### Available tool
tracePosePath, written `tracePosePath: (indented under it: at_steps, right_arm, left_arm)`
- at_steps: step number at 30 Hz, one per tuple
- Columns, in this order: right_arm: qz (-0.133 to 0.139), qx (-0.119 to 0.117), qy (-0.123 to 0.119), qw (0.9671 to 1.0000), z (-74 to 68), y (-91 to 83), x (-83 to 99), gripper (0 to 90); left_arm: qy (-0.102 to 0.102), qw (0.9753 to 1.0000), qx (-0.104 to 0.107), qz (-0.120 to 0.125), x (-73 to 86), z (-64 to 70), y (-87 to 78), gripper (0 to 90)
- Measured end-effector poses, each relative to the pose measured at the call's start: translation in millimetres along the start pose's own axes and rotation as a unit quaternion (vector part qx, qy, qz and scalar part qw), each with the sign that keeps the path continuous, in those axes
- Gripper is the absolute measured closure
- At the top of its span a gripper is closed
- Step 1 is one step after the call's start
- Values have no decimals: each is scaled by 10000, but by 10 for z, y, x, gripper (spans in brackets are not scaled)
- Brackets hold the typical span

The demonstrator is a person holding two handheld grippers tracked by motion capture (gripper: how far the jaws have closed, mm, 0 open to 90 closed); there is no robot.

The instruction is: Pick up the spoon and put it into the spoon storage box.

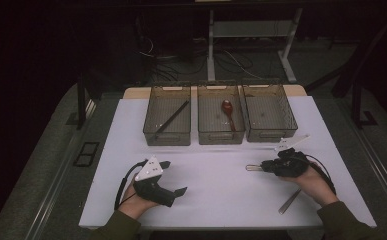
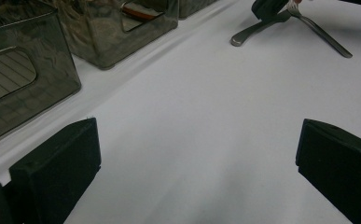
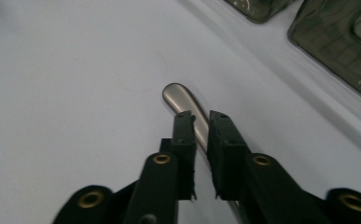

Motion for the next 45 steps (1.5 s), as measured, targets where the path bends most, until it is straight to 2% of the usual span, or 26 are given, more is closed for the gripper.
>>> tracePosePath:
  at_steps: [8,10,13,16,19,23,29,33,36,40,45]
  right_arm:
    - [-466,-27,-291,9985,130,-154,-69,557]
    - [-594,65,-362,9976,168,-182,-83,548]
    - [-831,3,-541,9951,202,-198,-86,545]
    - [-1166,29,-796,9900,262,-188,-65,564]
    - [-1462,-62,-907,9851,297,-164,-39,594]
    - [-1884,-77,-1146,9753,338,-110,16,638]
    - [-2189,-265,-1321,9664,305,-27,67,692]
    - [-2393,-286,-1402,9603,284,9,95,710]
    - [-2512,-276,-1550,9550,290,24,119,728]
    - [-2603,-286,-1658,9508,278,38,119,742]
    - [-2819,-301,-1906,9398,266,64,96,753]
  left_arm:
    - [8,10000,12,-22,5,4,6,0]
    - [-3,10000,14,-15,5,4,7,0]
    - [7,10000,19,-20,4,9,10,0]
    - [-6,10000,20,-26,7,7,15,0]
    - [3,10000,23,-40,11,3,17,0]
    - [0,10000,25,-23,7,7,13,0]
    - [14,10000,30,-44,11,9,15,0]
    - [18,10000,28,-45,11,7,14,0]
    - [19,10000,33,-57,12,9,16,0]
    - [27,10000,39,-70,15,13,22,0]
    - [36,9999,41,-84,17,19,27,0]
Point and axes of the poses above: each handheld gripper's, and its own axes: y roughly forward along the jaws, x roughly out of its underside, z roughly to its right, the point moved 7 cm from there along y, roughly forward along the jaws, and after that the axes turned 4 degrees about -y, right-handed, at the moved point
